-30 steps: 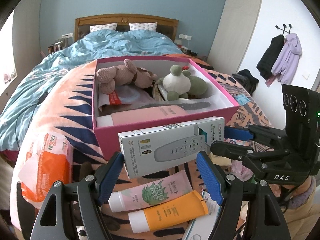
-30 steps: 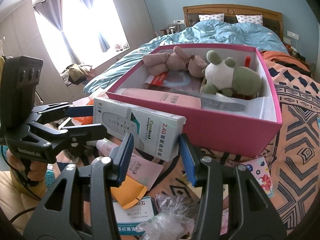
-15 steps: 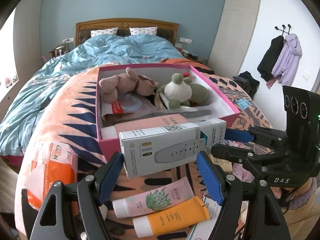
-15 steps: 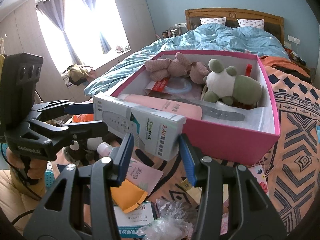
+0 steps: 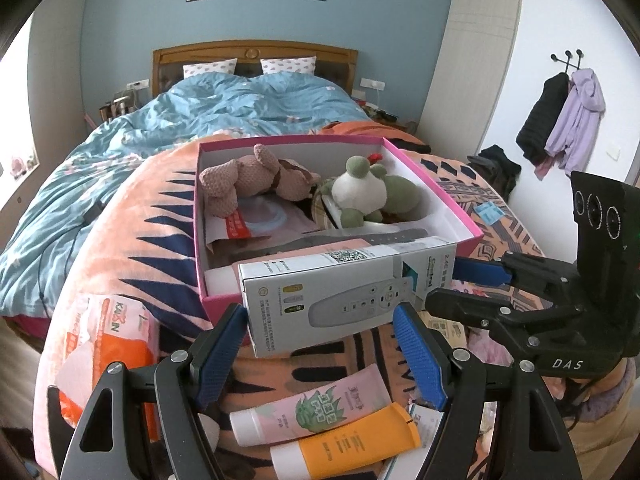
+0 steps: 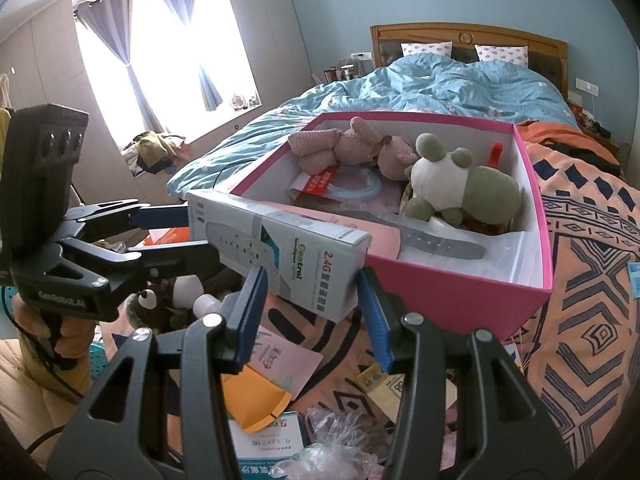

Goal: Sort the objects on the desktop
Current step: 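Lift the white boxed remote and carry it over the box with right tool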

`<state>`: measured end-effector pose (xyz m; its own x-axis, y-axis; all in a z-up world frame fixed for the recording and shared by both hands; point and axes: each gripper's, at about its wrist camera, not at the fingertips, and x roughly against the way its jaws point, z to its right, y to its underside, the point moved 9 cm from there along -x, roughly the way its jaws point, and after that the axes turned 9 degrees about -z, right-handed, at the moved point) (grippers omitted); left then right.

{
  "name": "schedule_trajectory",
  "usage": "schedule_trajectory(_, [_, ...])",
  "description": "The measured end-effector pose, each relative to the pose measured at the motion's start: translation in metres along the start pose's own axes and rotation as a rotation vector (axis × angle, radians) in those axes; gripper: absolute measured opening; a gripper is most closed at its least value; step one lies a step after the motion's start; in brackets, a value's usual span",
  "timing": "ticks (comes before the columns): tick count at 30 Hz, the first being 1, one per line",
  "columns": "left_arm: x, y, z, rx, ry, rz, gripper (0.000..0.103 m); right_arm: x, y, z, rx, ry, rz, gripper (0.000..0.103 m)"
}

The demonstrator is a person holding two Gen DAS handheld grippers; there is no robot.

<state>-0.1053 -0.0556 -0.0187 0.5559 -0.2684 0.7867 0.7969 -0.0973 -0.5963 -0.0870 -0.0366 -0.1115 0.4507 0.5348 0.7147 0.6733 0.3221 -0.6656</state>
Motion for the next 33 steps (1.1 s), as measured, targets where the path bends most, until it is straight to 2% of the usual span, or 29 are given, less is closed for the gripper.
schedule_trajectory(13, [-0.002,-0.003,-0.003,0.001,-0.009,-0.002,0.076,0.0,-0.008,0.0,0.011,0.005,0.01,0.05])
schedule_trajectory(33, [-0.01,-0.026,-0.015,0.009,-0.021,0.002,0.076,-0.009,-0.036,0.011,0.011,-0.001,0.023,0.05])
